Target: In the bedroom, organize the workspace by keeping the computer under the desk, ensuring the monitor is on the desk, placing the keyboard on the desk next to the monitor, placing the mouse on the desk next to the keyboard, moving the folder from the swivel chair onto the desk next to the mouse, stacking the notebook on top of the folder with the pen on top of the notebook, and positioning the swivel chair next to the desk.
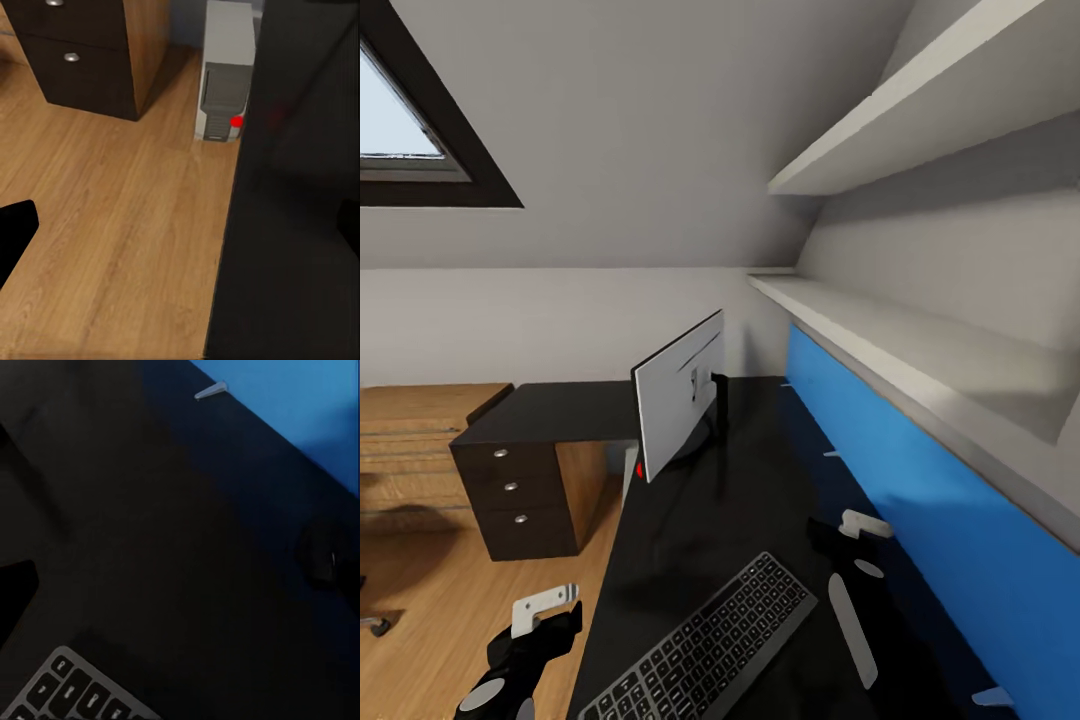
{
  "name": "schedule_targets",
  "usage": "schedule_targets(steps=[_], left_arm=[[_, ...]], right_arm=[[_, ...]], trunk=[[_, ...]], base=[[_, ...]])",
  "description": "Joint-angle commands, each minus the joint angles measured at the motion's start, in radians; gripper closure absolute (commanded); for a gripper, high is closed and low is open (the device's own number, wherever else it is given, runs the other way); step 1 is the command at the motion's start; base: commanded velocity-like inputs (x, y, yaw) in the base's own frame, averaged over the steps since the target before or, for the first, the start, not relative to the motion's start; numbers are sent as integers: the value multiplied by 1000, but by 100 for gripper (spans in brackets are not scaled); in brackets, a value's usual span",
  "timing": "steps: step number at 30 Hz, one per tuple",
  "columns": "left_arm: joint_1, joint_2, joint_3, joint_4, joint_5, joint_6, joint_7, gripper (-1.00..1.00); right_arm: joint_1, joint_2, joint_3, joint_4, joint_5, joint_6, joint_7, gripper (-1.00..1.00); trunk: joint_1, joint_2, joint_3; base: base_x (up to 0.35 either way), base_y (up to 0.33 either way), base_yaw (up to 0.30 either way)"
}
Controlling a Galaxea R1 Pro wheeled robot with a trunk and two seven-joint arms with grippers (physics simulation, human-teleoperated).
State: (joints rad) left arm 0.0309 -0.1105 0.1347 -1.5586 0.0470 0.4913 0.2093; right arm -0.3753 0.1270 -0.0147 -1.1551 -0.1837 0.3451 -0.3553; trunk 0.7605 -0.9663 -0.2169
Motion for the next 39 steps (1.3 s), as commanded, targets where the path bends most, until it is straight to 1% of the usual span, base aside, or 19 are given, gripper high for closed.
schedule_targets(steps=[1,7,9,11,14,17,30,35,36,37,39], left_arm=[[0,0,0,-2,5,4,4,-100],[0,-1,0,-12,6,7,3,-100],[0,-2,3,-42,8,9,4,-100],[0,-3,6,-60,10,10,5,-100],[0,-3,7,-61,10,9,5,-100],[0,-3,8,-61,10,9,5,-100],[0,-3,8,-61,10,10,5,-100],[0,-2,15,-61,11,17,4,-100],[0,-2,15,-61,11,18,4,-100],[0,-3,13,-61,12,19,4,-100],[0,-3,13,-61,12,20,4,-100]], right_arm=[[-1,0,0,-2,-8,3,-4,-100],[-1,-1,1,4,-7,3,0,-100],[-1,-1,3,7,-4,1,3,-100],[-1,-3,10,57,30,-54,6,-100],[-1,-6,11,69,57,-81,7,-100],[-1,-8,10,73,72,-93,7,-100],[-1,-9,9,78,81,-101,7,-100],[-1,-12,10,78,86,-107,7,-100],[-1,-15,8,82,85,-108,7,-100],[-4,-34,4,132,81,-120,7,-100],[-10,-45,3,177,79,-134,8,-100]], trunk=[[0,-1,-2],[0,-1,-2],[0,-1,-2],[8,-15,-8],[19,-36,-18],[31,-57,-27],[81,-148,-68],[100,-183,-83],[104,-190,-86],[108,-197,-90],[115,-211,-96]], base=[[0,-182,18],[0,-233,3],[0,-75,0],[0,-6,0],[0,-3,0],[0,-1,0],[0,0,0],[0,0,0],[0,0,0],[0,0,0],[0,0,0]])
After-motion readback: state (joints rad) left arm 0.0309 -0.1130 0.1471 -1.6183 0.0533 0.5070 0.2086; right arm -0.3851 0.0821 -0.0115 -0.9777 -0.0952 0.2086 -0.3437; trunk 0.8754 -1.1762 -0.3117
